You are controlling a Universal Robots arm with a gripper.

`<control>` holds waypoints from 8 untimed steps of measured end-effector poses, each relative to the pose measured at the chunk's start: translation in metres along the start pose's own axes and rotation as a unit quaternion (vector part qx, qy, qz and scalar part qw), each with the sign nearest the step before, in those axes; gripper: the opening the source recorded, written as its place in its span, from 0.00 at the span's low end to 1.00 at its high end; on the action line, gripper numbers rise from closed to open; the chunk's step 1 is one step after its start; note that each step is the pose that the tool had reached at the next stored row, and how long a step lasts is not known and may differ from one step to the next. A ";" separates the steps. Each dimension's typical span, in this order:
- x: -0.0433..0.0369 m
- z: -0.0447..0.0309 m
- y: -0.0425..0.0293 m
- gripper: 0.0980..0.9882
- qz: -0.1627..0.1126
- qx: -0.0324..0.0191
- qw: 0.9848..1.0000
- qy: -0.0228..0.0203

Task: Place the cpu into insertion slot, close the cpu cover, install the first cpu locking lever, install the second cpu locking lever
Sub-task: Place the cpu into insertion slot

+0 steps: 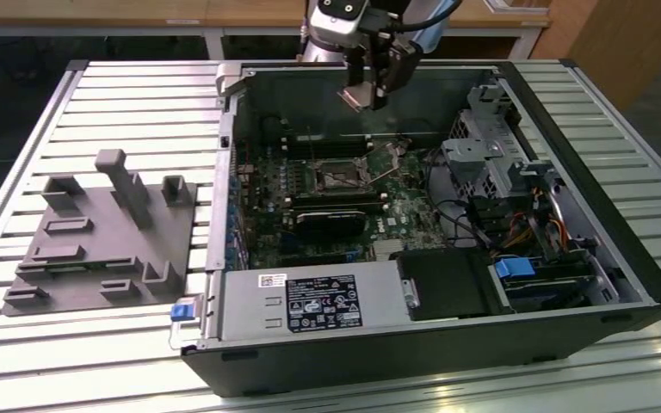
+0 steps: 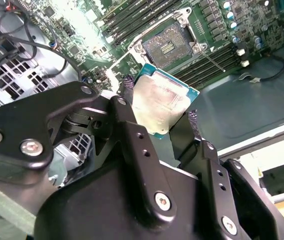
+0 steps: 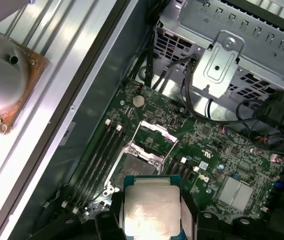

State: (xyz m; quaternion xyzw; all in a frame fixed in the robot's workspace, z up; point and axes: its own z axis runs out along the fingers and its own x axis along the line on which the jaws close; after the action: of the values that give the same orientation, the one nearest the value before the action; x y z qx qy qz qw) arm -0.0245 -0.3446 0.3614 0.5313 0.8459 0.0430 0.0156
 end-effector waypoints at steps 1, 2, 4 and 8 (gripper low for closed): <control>0.0000 0.0001 0.0000 0.49 0.004 0.000 1.000 0.000; 0.0000 0.0002 0.0000 0.49 0.009 0.000 1.000 -0.001; 0.0000 0.0004 0.0000 0.49 0.017 0.000 1.000 -0.002; 0.0000 0.0009 -0.0001 0.49 0.036 -0.001 0.999 -0.003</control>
State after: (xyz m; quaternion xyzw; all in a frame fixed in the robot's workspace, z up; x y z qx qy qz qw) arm -0.0245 -0.3446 0.3606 0.5611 0.8265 0.0424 0.0171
